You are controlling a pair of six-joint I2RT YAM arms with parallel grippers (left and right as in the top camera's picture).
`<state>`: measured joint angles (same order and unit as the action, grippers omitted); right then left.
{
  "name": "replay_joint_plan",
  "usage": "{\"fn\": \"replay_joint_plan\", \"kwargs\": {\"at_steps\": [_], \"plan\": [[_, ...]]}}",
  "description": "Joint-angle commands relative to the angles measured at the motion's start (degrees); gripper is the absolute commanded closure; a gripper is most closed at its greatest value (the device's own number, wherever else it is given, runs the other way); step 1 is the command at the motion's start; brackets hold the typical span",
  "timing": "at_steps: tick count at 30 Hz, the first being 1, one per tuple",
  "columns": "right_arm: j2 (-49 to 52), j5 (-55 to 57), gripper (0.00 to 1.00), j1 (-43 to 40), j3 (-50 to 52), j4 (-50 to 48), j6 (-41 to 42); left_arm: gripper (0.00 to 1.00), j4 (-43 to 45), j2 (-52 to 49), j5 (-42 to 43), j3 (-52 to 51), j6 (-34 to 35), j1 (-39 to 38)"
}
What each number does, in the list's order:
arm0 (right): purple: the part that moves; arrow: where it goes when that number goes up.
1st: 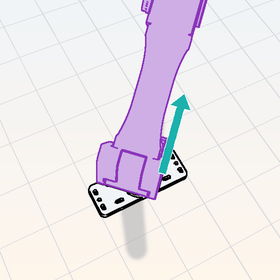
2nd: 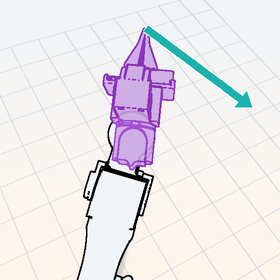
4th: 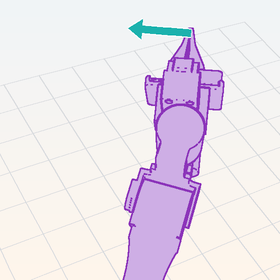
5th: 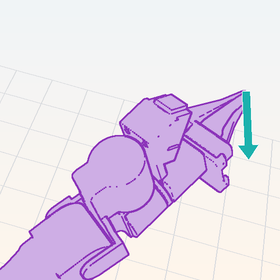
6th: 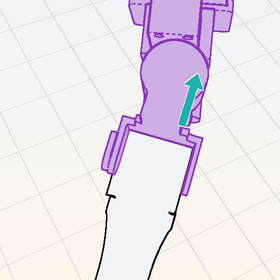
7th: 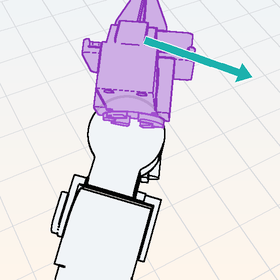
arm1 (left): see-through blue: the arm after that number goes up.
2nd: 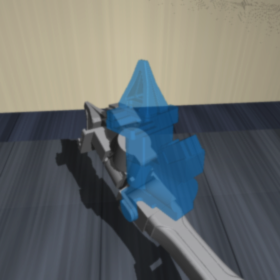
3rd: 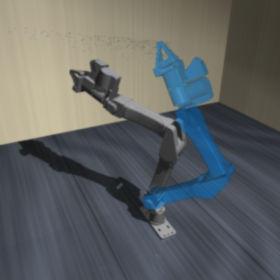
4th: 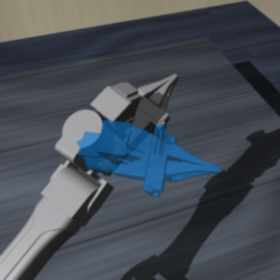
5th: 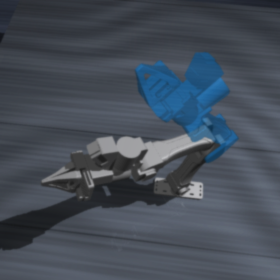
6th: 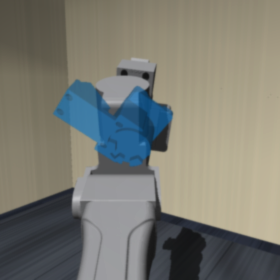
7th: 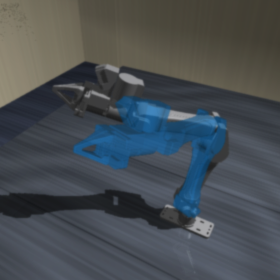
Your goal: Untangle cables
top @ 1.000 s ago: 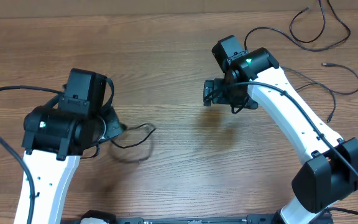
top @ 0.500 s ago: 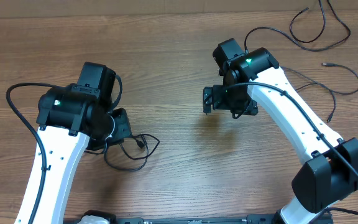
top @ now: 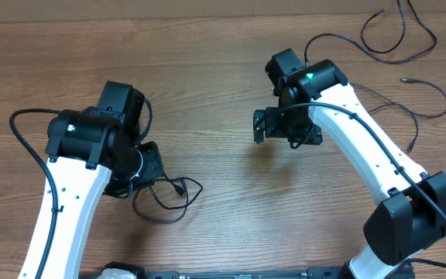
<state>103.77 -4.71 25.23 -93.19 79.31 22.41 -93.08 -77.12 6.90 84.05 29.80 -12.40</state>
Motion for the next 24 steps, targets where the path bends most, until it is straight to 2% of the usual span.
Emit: {"fn": "replay_joint_plan", "kwargs": {"at_steps": [1, 24], "plan": [[-0.1, -0.5, 0.0, 0.1, 0.2, -0.8, -0.4, 0.96, 0.1, -0.2, 0.6, 1.1, -0.8, 0.0], [-0.1, 2.1, 0.0, 0.1, 0.2, -2.1, -0.4, 0.96, 2.7, -0.2, 0.6, 1.0, 0.6, 0.0]]}}
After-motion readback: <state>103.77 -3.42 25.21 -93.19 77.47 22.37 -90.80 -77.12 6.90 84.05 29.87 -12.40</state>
